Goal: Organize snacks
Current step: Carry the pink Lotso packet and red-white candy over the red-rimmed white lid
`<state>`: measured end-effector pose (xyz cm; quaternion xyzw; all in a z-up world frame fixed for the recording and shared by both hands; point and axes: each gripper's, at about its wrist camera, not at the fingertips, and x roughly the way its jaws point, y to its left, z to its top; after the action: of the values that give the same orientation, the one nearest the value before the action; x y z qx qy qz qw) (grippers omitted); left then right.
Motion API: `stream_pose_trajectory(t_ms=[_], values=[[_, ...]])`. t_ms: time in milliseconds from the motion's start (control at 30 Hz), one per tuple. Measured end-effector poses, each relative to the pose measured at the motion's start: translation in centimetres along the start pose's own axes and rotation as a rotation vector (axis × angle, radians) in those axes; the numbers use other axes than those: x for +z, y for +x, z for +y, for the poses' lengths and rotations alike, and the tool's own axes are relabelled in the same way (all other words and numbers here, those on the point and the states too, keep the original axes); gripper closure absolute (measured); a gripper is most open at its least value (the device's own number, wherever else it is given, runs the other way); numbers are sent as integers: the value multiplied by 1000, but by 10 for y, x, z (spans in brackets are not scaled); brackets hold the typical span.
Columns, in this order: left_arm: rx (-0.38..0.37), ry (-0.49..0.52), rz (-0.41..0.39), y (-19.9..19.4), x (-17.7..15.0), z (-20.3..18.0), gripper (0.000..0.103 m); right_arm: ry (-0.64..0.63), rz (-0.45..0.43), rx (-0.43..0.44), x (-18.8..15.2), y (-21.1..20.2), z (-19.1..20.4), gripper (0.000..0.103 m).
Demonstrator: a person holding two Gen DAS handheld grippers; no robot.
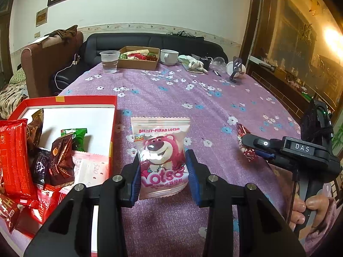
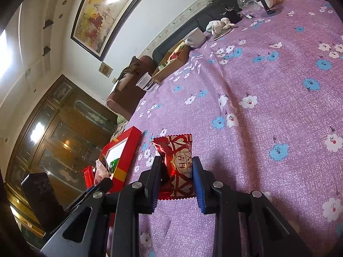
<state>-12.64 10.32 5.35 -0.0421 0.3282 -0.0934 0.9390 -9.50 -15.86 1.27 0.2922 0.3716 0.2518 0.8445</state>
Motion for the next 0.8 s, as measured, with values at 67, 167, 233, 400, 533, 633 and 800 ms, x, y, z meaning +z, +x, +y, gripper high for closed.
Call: stream_pose_trajectory(t_ms=[67, 167, 233, 400, 533, 633, 800], values=[[-1, 2, 0, -1, 0, 0, 68, -6, -3, -3, -1, -1, 1, 73], [-1, 3, -1, -2, 0, 0, 68, -13, -6, -4, -2, -1, 3, 73], [-3, 2, -1, -2, -1, 0, 68, -15, -6, -8, -2, -1, 3, 73], [-4, 2, -2, -4, -2, 0, 68, -16, -6, -7, -2, -1, 3, 73], [-2, 4, -1, -5, -3, -1, 68, -19, -6, -6, -2, -1, 4, 73], [-3, 5, -1, -7, -3, -1, 68, -22, -7, -2, -3, -2, 4, 73], [-7, 5, -6, -10, -4, -2, 68, -29, -10, 0, -3, -2, 6, 73]])
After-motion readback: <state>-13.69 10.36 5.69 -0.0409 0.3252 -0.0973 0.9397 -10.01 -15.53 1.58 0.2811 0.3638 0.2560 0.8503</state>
